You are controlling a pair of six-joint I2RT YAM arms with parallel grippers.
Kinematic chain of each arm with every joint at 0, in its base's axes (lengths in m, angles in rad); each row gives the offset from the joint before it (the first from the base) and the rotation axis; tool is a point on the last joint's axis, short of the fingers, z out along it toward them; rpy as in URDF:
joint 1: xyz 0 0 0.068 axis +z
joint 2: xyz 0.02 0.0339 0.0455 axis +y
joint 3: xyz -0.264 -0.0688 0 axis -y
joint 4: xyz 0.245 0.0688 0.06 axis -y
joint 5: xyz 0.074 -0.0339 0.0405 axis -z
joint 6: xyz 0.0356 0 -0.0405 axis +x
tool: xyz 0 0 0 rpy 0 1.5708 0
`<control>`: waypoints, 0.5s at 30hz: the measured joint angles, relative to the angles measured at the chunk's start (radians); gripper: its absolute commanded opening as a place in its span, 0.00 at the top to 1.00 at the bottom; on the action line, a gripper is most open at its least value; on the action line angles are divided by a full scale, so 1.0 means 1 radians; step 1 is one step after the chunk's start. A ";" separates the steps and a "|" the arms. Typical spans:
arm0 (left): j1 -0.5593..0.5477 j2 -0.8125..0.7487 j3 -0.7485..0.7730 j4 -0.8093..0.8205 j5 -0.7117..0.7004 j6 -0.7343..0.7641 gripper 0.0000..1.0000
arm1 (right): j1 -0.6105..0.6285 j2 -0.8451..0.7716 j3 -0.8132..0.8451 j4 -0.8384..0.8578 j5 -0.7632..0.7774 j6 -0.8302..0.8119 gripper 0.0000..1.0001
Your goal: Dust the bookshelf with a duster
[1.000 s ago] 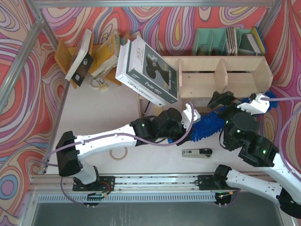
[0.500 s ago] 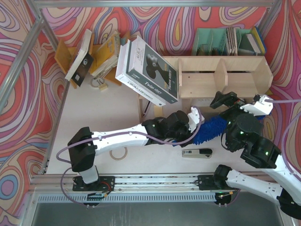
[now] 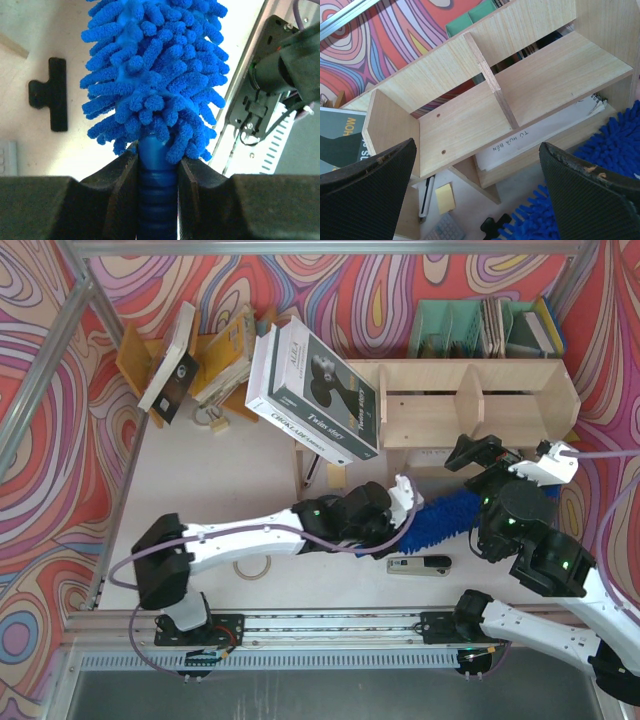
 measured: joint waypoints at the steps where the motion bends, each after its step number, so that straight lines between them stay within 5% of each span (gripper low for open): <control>1: -0.001 -0.027 -0.018 -0.002 -0.001 0.000 1.00 | 0.000 0.000 0.000 0.000 0.000 0.000 0.01; 15: -0.036 -0.498 -0.151 -0.139 -0.024 -0.026 1.00 | 0.000 0.000 0.019 0.009 -0.001 -0.035 0.01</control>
